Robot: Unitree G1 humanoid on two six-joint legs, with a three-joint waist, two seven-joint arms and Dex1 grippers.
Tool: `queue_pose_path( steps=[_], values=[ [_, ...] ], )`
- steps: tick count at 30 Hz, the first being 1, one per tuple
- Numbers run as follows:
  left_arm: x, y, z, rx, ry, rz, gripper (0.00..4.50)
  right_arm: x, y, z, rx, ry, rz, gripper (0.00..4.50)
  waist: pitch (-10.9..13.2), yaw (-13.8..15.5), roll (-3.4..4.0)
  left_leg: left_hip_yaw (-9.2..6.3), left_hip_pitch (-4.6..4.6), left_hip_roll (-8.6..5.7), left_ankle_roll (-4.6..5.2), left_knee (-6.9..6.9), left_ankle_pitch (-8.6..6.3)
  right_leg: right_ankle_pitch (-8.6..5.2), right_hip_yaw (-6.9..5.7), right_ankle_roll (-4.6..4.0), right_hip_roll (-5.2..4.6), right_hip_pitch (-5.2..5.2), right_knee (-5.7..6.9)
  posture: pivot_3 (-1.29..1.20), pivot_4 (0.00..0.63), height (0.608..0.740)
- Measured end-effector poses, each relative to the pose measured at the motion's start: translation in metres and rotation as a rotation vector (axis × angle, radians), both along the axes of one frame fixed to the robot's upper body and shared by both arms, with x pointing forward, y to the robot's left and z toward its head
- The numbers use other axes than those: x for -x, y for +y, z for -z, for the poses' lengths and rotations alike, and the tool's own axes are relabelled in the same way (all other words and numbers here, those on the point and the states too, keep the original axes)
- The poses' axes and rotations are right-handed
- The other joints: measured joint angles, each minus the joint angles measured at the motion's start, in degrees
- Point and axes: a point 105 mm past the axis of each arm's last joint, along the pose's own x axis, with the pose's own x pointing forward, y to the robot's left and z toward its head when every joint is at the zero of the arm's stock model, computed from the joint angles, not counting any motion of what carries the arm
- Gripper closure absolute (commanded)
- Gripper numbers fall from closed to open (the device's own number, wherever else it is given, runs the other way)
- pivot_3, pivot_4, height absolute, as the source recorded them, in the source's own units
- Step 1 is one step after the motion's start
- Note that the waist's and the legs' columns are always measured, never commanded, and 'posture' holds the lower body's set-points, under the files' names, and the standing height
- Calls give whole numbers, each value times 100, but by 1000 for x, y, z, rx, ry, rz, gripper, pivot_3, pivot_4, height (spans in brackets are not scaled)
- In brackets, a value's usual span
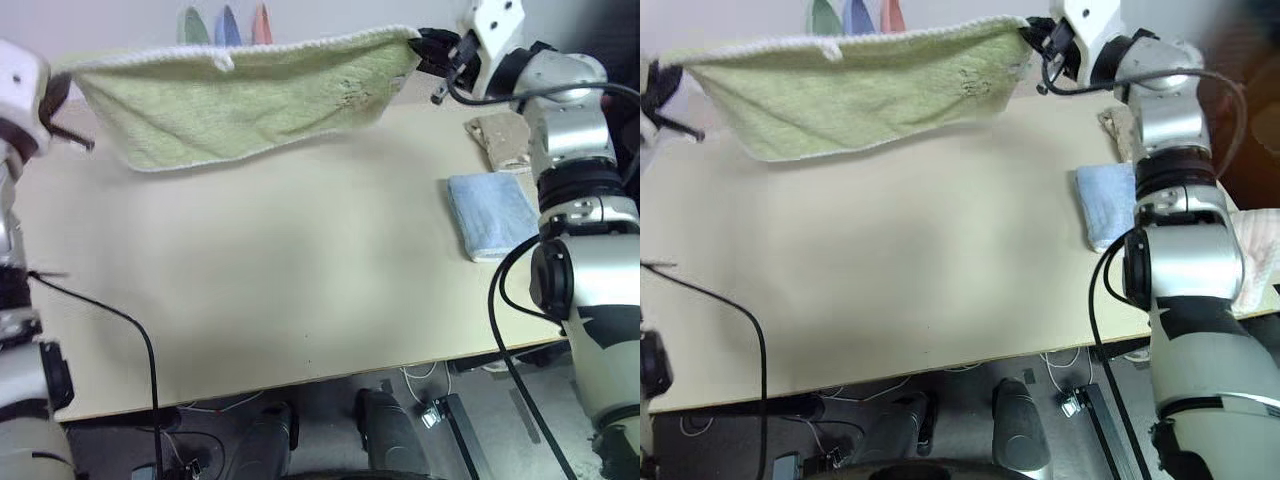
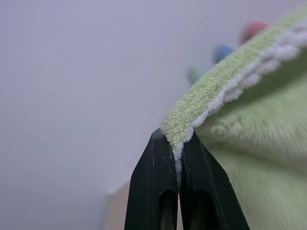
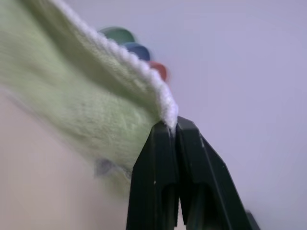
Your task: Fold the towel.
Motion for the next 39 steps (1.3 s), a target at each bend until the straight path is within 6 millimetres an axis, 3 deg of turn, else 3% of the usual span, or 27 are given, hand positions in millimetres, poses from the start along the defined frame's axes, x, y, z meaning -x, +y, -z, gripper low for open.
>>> queue_pose_path(
  steps=[1, 3, 10, 14, 17, 19, 24, 32, 39],
  values=[
    [4, 2, 22, 14, 75, 18, 4500, 4, -4, 14, 20, 46, -20, 4477, 3, -3, -2, 9, -7, 1, 0, 4, 0, 0, 0, 0, 0, -8, 3, 0, 150, 737],
    [19, 1, 46, 34, 162, 55, 4500, 15, -4, 36, 47, 118, -69, 4477, 6, -21, -7, 23, -21, 11, 0, 14, 0, 1, 0, -2, 8, -22, 3, 0, 150, 737],
    [109, -6, 124, 82, 544, 152, 4500, 91, -35, 137, 149, 588, -165, 4477, 9, 148, -1, 69, -6, 20, 52, 37, -34, 1, 23, -5, 7, -15, 4, 0, 150, 737],
    [138, -14, 131, 119, 651, 194, 4500, 124, -45, 138, 191, 693, -197, 4477, 10, 288, -3, 84, 9, 35, 55, 73, -38, -5, 14, -31, 9, 32, -9, 0, 150, 737],
    [150, -17, 137, 148, 719, 219, 4500, 132, -48, 136, 199, 714, -206, 4477, 6, 339, -11, 99, 39, 42, 59, 76, -41, -20, 9, -15, 7, 71, -21, 0, 150, 737],
    [149, -17, 135, 155, 717, 228, 4500, 128, -48, 137, 189, 705, -194, 4477, 6, 390, -11, 99, 39, 43, 59, 76, -41, -16, 7, -22, 7, 71, -20, 0, 150, 737],
    [119, -15, 130, 122, 656, 223, 4500, 95, -41, 142, 173, 641, -124, 4477, 6, 416, -12, 101, 31, 38, 58, 74, -40, 6, 7, -15, 5, 63, -24, 0, 150, 737],
    [61, -15, 153, 116, 666, 234, 4500, 54, -40, 176, 186, 663, -35, 4477, 7, 391, -12, 101, 26, 27, 60, 70, -42, 19, 6, 2, 8, 51, -22, 0, 150, 737],
    [41, -13, 176, 143, 705, 223, 4500, 42, -38, 192, 164, 695, -8, 4477, 7, 358, -13, 102, 21, 26, 59, 70, -41, 22, 9, 0, 9, 35, -9, 0, 150, 737]
  ],
)
